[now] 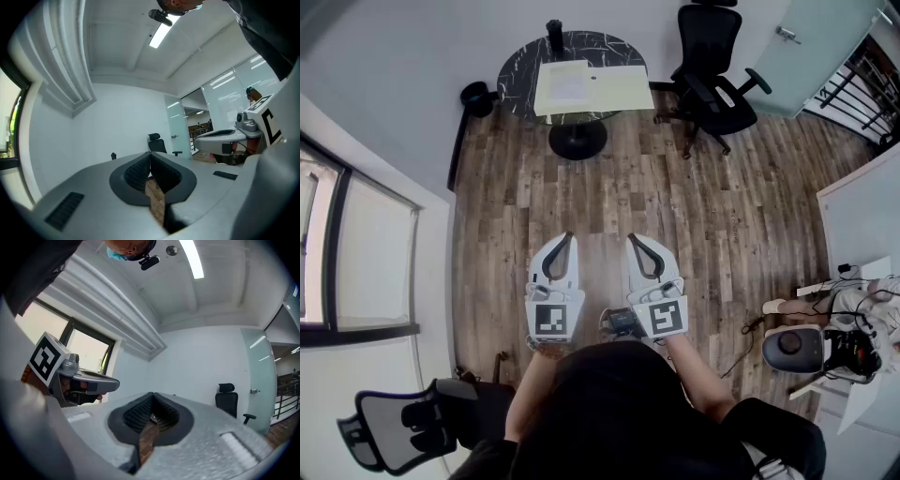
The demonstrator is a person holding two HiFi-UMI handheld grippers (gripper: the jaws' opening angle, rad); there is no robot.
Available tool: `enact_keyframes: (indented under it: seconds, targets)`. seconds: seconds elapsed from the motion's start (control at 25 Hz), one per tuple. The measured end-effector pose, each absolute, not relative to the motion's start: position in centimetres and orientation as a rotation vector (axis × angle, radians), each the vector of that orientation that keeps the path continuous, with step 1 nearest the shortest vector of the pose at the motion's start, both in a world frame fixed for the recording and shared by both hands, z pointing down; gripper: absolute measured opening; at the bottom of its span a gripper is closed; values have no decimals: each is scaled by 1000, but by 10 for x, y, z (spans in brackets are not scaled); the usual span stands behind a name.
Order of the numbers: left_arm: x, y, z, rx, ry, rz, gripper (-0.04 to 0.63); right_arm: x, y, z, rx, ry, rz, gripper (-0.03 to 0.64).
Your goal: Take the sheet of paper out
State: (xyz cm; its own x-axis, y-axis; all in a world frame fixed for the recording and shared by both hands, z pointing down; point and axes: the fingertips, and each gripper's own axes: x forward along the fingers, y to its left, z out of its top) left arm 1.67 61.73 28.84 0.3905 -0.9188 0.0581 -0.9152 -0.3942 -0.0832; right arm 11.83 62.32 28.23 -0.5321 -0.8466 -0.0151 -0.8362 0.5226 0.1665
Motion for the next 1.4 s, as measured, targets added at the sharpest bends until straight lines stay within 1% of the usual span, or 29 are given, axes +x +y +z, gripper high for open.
enact_keyframes:
  seconds: [0.12,0.32,0.56,0.84,1.16,1.4]
  targets:
    - [25,607,290,-2540,1640,-184,-3,131,612,280,1503,-2692,-233,-5]
    - [30,595,286,-2574,1723,-175,-3,144,589,283,1531,-2681,-221,-3]
    - [16,570,294,-2596,1718,-217,-3,136,554,297,1546,-2656,-185,-3]
    - [12,508,292,-2657,1640,-168,-3,136,510,291,1602,-2611,-168,-3]
    - [-8,446,275,-2636,1492,-75,-3,118,458,276,1587,-2512,-229,-3]
    - [-39,416,276,-2663,1546,-25,-3,92,433,281,1543,-2452,-215,-2]
